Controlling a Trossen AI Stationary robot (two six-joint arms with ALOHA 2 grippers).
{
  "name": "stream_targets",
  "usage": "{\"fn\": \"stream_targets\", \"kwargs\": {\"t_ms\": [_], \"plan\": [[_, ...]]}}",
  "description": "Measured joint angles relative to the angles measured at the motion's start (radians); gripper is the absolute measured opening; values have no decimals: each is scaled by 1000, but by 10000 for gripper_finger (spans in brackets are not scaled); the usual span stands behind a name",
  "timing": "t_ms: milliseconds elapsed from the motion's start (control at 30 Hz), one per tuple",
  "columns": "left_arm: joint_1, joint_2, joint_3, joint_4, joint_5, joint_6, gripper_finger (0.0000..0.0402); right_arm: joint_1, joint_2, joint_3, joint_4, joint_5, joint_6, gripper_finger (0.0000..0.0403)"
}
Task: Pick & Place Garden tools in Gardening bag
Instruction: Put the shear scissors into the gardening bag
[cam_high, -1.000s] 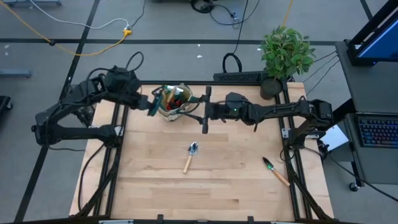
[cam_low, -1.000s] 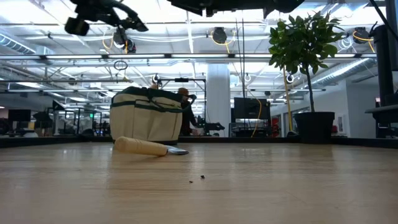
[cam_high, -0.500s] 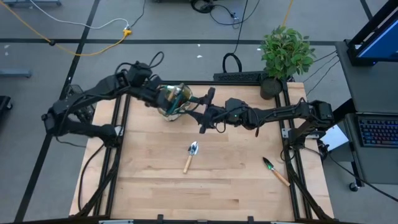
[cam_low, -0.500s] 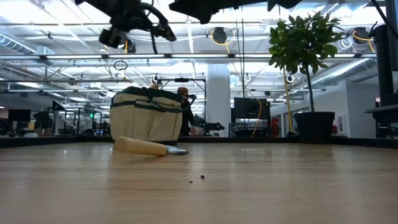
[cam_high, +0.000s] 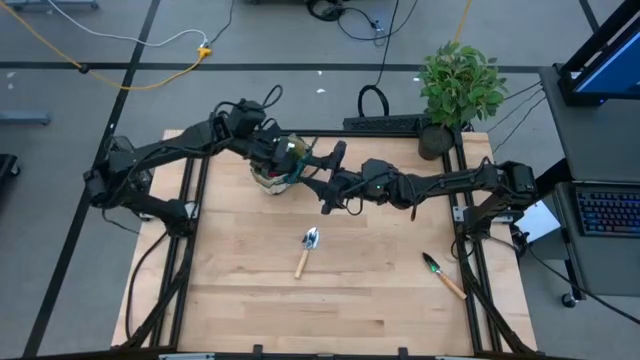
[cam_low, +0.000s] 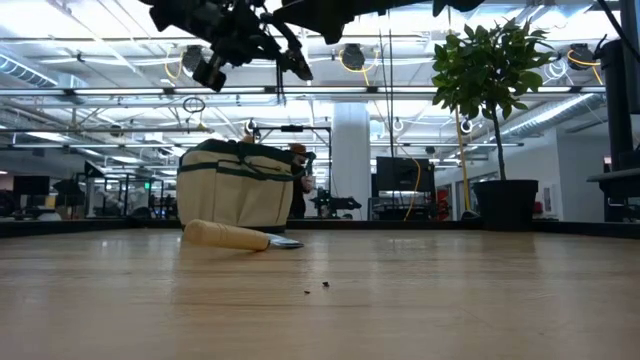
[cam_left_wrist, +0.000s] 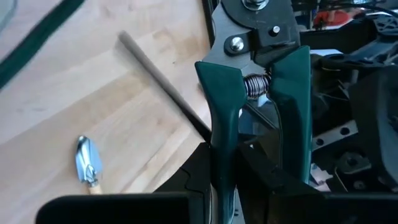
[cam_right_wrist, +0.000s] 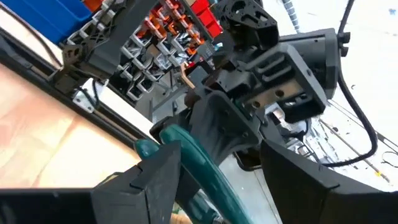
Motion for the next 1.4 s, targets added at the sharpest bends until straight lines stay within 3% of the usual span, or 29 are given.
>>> {"fn": "stream_targets", "kwargs": {"t_ms": [500,900,1400], "plan": [[-86,30,-1,9,-65,-7,48,-1,1,0,-165,-2,72,202],[-106,30,0,-49,-150,21,48,35,1,0,-175,-5,80,156],[-119,35,0,-53,-165,30,48,41,1,0,-186,-10,121,141]]}}
